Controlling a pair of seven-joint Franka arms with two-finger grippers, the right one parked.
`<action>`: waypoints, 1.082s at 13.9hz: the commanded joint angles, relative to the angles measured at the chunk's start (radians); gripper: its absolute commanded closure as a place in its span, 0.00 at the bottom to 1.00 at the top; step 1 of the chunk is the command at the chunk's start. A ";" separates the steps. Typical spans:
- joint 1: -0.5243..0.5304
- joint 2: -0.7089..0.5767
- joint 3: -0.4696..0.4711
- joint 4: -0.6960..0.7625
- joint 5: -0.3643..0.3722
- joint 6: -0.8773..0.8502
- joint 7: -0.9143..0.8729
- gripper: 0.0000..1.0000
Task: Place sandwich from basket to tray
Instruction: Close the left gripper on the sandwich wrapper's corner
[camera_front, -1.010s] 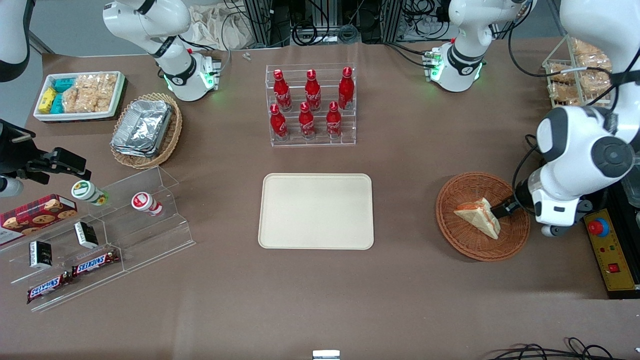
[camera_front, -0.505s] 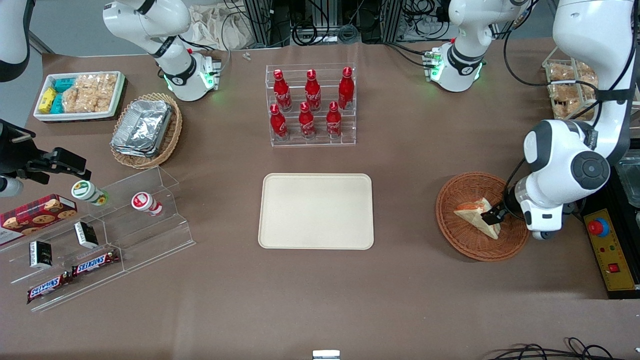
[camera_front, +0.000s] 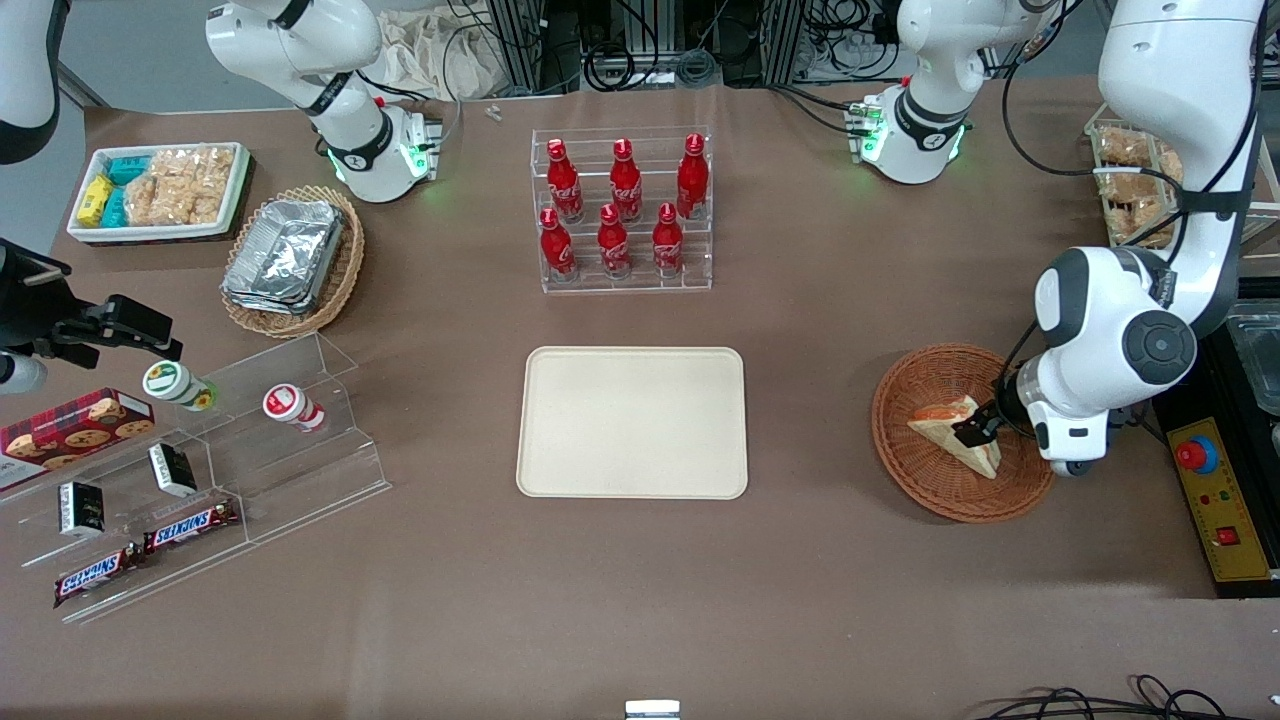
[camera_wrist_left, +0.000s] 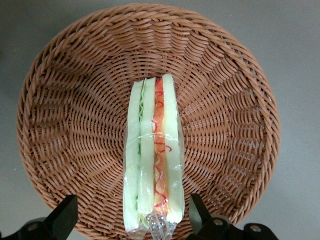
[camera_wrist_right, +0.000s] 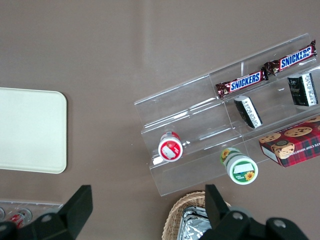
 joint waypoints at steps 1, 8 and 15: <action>-0.011 -0.005 0.007 -0.035 0.009 0.041 -0.027 0.00; -0.012 0.046 0.005 -0.081 0.007 0.148 -0.058 0.26; -0.032 0.054 0.004 -0.025 0.009 0.134 -0.168 1.00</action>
